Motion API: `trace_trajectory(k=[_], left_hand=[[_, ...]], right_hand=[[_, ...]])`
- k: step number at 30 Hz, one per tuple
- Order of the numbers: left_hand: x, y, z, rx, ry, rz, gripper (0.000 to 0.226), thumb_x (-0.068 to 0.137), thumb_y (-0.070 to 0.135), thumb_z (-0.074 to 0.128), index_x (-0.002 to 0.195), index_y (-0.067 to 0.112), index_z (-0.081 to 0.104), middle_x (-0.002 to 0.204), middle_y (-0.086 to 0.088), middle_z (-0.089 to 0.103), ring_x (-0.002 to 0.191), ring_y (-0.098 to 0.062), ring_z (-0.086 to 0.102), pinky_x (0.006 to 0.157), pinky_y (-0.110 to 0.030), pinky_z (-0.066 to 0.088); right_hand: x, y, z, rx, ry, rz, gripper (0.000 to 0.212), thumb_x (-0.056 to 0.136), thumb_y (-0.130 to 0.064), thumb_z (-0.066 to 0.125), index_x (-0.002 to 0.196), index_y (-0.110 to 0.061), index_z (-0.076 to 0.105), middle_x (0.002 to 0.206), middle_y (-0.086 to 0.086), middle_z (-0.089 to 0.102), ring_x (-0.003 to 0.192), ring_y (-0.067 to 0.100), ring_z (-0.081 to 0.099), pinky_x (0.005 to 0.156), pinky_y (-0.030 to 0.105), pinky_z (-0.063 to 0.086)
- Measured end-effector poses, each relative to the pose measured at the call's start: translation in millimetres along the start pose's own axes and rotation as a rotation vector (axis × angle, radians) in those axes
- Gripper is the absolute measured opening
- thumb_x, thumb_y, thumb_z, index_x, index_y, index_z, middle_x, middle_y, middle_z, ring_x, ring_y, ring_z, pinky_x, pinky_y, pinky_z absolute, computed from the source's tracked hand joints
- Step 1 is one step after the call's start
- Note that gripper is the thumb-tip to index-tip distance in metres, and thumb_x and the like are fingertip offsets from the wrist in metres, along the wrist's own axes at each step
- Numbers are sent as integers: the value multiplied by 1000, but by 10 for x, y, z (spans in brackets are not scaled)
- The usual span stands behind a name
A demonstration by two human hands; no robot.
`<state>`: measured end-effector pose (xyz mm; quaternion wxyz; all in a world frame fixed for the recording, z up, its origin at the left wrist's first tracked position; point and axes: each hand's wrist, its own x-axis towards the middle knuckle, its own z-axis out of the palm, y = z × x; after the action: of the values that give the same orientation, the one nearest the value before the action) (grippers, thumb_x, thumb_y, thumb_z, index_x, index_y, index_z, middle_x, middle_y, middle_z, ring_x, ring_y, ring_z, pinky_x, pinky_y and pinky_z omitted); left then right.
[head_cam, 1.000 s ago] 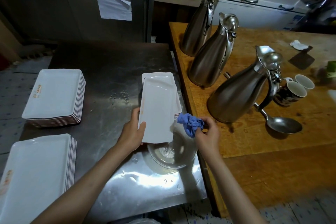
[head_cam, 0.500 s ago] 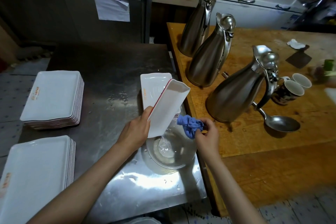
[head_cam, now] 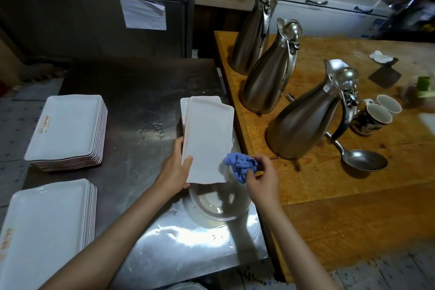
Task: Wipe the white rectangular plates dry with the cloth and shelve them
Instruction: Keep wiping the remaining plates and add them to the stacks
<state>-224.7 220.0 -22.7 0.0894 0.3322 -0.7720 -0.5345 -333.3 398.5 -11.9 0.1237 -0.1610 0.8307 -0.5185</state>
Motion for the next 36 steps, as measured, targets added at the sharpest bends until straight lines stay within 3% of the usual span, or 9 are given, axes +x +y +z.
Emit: trace_trajectory(k=[3,8,11,16,22,25,28,32,36], left_hand=[[8,-20,25,-116,26,-66,46,98,17,45,139,21,24,119,-4,52,72,-21,61,39,-19,45],[33,-97,23,-261,48,-132,45,95,11,52,135,18,34,120,-6,55,86,-24,63,43,-23,50],[28,-126,10,-265,29,-143,40,96,12,51,135,12,43,126,-9,57,101,-23,60,51,-15,51],[-27,-23,-29,-323,-38,-143,28,99,14,46,127,15,45,113,-11,61,79,-22,66,47,-24,51],[-86,21,-28,-374,-100,-126,31,100,14,44,130,14,44,107,-20,62,59,-17,64,43,-24,48],[-131,13,-9,-391,-126,-113,32,100,13,44,131,14,44,98,-16,64,52,-16,63,42,-24,46],[-160,24,0,-401,-146,-102,32,100,13,43,131,15,44,94,-13,64,49,-15,62,42,-24,45],[-197,57,-2,-406,-173,-97,30,100,13,42,130,14,44,90,-9,65,49,-15,62,42,-24,45],[-211,84,-58,-408,-214,-90,30,100,13,42,130,13,43,89,-10,65,48,-15,61,42,-24,45]], right_hand=[[-31,35,85,-79,-62,-70,40,77,-1,62,97,-34,52,100,-8,58,96,12,56,80,29,51],[-67,-21,183,-323,-69,-363,27,68,2,71,89,-15,65,83,-14,55,91,14,48,73,7,35],[-29,-10,182,-366,-87,-522,27,66,-1,77,90,-11,71,92,-1,65,95,12,47,88,3,33],[130,-32,194,-452,-147,-662,24,67,2,77,88,-7,73,90,7,66,87,27,60,75,26,48],[421,-209,250,-477,-89,-665,29,63,7,78,89,-4,72,90,11,68,83,32,59,74,25,42],[574,-329,270,-469,-83,-541,25,75,4,70,96,-9,66,90,8,65,86,25,55,69,14,33],[733,-408,275,-468,-64,-412,20,83,-5,66,97,-14,54,95,5,57,89,15,49,64,12,37],[854,-480,266,-548,10,-564,10,82,-2,68,90,-4,63,88,15,64,83,27,59,66,32,51],[915,-487,266,-555,62,-613,19,78,-1,72,97,0,69,99,18,67,92,30,64,78,25,49]])
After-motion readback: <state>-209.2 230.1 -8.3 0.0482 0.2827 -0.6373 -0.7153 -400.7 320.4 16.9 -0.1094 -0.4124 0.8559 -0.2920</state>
